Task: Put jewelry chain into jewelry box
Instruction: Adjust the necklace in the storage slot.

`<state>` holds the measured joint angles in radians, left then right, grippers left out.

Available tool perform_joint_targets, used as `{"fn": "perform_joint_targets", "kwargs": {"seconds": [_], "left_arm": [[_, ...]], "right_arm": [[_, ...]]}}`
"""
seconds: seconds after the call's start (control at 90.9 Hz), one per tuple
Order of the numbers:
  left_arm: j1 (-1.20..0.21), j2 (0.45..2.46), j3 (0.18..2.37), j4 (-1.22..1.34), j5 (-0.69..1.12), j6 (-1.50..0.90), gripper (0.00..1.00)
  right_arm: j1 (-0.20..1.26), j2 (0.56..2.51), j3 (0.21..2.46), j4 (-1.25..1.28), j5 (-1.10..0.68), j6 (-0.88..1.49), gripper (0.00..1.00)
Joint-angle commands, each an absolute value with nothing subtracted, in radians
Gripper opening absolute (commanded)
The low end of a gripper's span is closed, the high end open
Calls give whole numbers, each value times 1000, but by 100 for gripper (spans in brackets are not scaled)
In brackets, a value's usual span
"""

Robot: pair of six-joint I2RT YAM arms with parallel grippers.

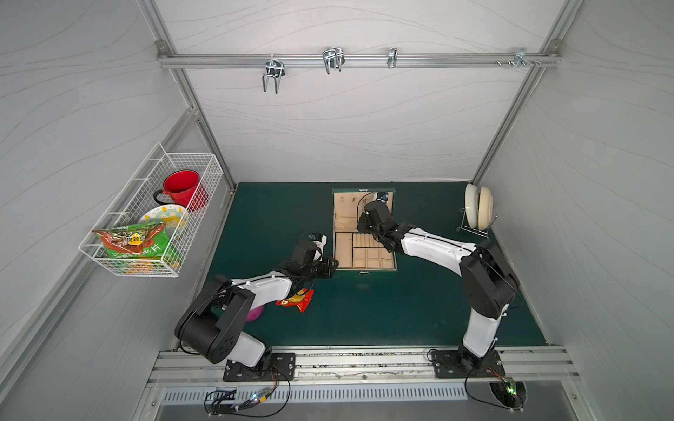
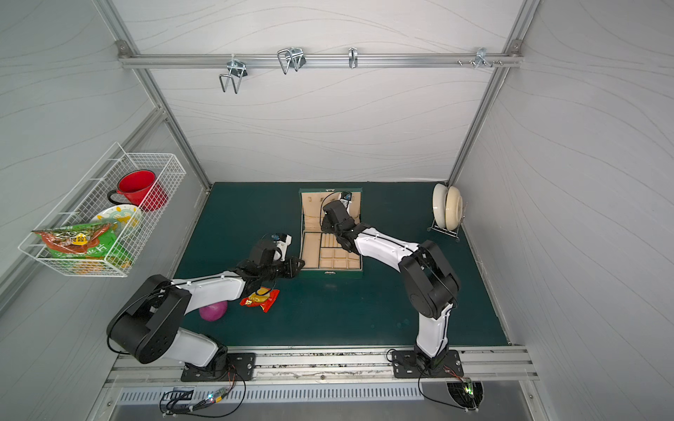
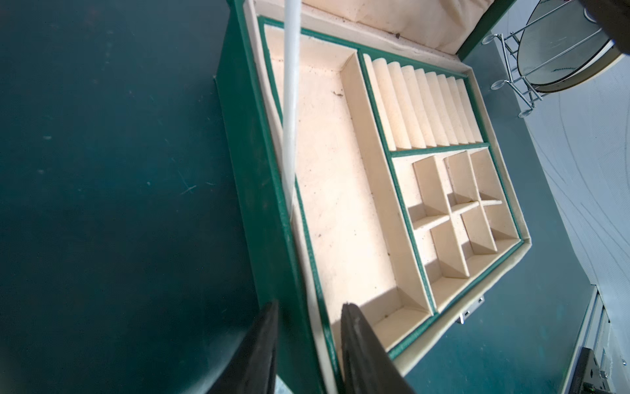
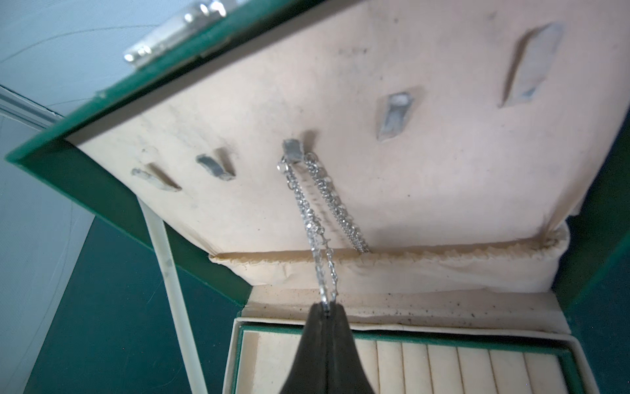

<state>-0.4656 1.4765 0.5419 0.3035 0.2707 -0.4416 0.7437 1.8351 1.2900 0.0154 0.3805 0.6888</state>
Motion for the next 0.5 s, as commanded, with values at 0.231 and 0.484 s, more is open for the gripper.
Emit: {"fn": "perform_joint_targets", "kwargs": {"seconds": [0.231,0.484], "left_arm": [[-469,1495,563,282,291,-430,35],[-469,1499,567,284,298,-428,36]], "right_arm": [[745,1875,1316,-18,360,706,5],[732,1870,1312,-15,329,700,21]]}}
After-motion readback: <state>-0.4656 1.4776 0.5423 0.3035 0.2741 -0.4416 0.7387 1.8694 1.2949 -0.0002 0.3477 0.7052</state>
